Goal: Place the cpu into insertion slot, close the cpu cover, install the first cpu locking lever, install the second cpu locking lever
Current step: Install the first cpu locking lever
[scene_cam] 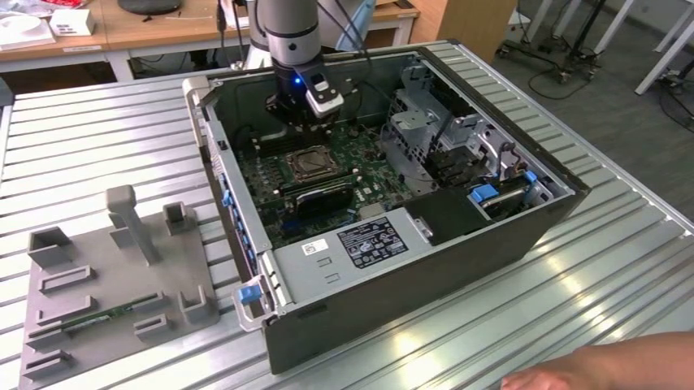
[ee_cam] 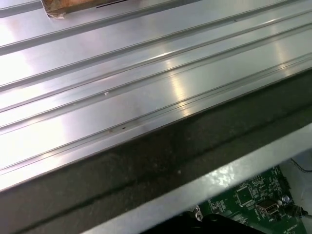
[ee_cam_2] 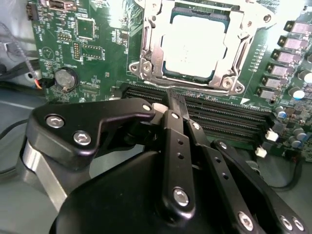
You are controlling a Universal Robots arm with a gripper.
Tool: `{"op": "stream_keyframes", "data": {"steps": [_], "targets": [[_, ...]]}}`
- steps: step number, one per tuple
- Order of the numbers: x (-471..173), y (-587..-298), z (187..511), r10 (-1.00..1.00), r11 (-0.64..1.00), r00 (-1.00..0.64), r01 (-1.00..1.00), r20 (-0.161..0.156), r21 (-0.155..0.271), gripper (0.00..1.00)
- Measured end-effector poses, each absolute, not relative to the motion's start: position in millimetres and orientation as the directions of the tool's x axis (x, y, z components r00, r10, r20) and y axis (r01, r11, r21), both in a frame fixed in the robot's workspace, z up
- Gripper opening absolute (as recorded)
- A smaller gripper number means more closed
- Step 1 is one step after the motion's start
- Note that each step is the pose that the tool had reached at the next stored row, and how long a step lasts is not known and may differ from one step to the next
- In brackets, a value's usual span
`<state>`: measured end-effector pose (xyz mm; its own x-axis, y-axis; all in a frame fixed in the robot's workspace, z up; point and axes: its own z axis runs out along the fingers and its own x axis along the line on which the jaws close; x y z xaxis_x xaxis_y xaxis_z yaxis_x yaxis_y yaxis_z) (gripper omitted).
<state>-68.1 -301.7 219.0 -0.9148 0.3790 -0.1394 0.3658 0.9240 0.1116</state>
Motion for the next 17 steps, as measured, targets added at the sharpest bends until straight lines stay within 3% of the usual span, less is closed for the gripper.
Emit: {"op": "stream_keyframes", "data": {"steps": [17], "targets": [[-68.1,-301.7,219.5,0.313,0.948,-0.939,0.299,-0.139,0.112,0.10]]}}
